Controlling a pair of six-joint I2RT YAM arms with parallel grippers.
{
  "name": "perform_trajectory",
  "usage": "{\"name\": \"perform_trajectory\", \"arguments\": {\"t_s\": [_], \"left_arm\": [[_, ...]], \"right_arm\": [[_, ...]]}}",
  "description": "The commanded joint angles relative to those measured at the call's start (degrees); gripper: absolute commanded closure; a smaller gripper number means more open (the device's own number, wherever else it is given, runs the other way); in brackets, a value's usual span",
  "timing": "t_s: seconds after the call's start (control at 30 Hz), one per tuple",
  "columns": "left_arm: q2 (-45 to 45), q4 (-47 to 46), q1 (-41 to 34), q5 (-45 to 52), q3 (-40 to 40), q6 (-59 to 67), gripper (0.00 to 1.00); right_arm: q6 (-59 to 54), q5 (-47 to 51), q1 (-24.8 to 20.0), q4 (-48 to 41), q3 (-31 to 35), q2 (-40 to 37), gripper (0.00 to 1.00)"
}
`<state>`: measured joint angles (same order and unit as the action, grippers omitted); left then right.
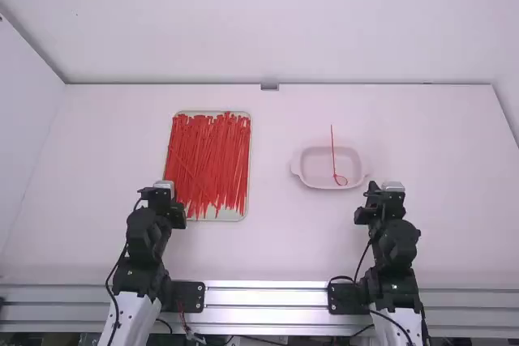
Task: Fasten the cable tie
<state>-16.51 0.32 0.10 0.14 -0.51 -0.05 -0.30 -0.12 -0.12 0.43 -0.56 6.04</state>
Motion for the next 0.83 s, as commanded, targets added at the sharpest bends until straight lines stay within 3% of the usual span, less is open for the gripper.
{"name": "perform_trajectory", "arguments": {"t_s": [0.0, 0.27, 0.8], "left_arm": [[2.2, -0.3, -0.1, -0.1, 0.5, 0.1, 1.00], [7.8, -0.3, -0.1, -0.1, 0.5, 0.1, 1.00], [16.5, -0.3, -0.1, -0.1, 0.5, 0.1, 1.00]], "right_arm": [[0.3, 0.1, 0.1, -0.4, 0.6, -1.8, 1.00], [0.3, 0.1, 0.1, -0.4, 0.6, -6.0, 1.00], [0.3, 0.1, 0.1, -0.4, 0.6, -6.0, 1.00]]}}
